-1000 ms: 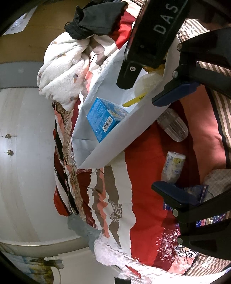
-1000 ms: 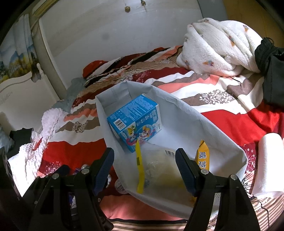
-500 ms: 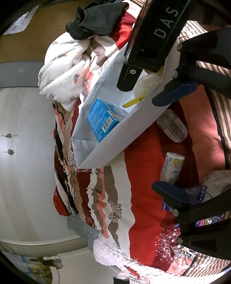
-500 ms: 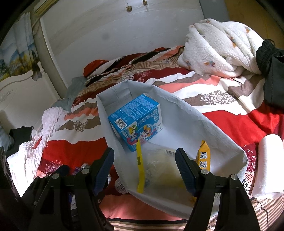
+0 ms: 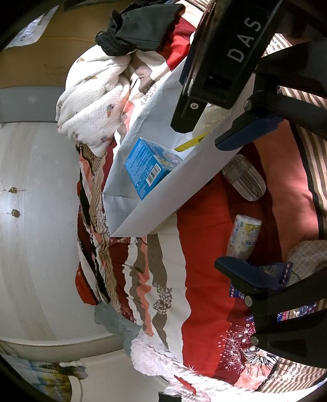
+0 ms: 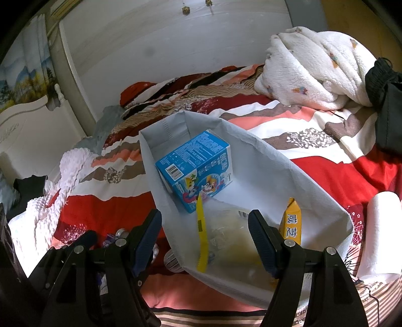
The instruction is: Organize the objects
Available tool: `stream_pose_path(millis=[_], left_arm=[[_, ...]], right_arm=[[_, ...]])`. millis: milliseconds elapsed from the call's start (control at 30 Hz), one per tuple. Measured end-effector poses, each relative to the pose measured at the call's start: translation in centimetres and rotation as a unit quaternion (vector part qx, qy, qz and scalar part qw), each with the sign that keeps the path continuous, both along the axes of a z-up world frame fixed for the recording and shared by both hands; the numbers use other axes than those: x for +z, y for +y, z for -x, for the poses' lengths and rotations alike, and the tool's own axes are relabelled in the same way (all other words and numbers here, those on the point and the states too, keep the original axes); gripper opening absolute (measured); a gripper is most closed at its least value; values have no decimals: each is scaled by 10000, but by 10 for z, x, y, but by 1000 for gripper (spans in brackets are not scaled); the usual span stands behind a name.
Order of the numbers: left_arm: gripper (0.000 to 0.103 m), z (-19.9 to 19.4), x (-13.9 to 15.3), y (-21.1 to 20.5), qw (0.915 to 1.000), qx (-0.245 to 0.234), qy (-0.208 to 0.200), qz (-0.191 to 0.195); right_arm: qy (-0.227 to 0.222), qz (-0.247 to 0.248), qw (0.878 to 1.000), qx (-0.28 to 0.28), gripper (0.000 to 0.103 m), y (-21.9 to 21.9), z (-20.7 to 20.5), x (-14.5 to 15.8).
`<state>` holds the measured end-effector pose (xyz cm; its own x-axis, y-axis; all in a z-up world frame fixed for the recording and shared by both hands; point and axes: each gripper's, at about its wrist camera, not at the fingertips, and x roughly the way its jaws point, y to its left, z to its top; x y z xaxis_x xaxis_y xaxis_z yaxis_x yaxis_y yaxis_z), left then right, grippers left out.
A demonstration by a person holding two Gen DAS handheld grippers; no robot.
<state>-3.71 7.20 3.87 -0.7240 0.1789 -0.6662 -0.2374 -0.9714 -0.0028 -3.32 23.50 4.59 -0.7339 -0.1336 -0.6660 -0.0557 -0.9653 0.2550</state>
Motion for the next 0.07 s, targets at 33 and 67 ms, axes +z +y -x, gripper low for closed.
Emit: stream_pose_path(millis=[33, 67], left_arm=[[86, 0, 1, -1, 10000, 8, 1, -4], [86, 0, 1, -1, 10000, 22, 6, -17]], right_arm=[[-3, -3, 10000, 0, 72, 0, 0, 0], [-2, -4, 10000, -1, 72, -1, 0, 0]])
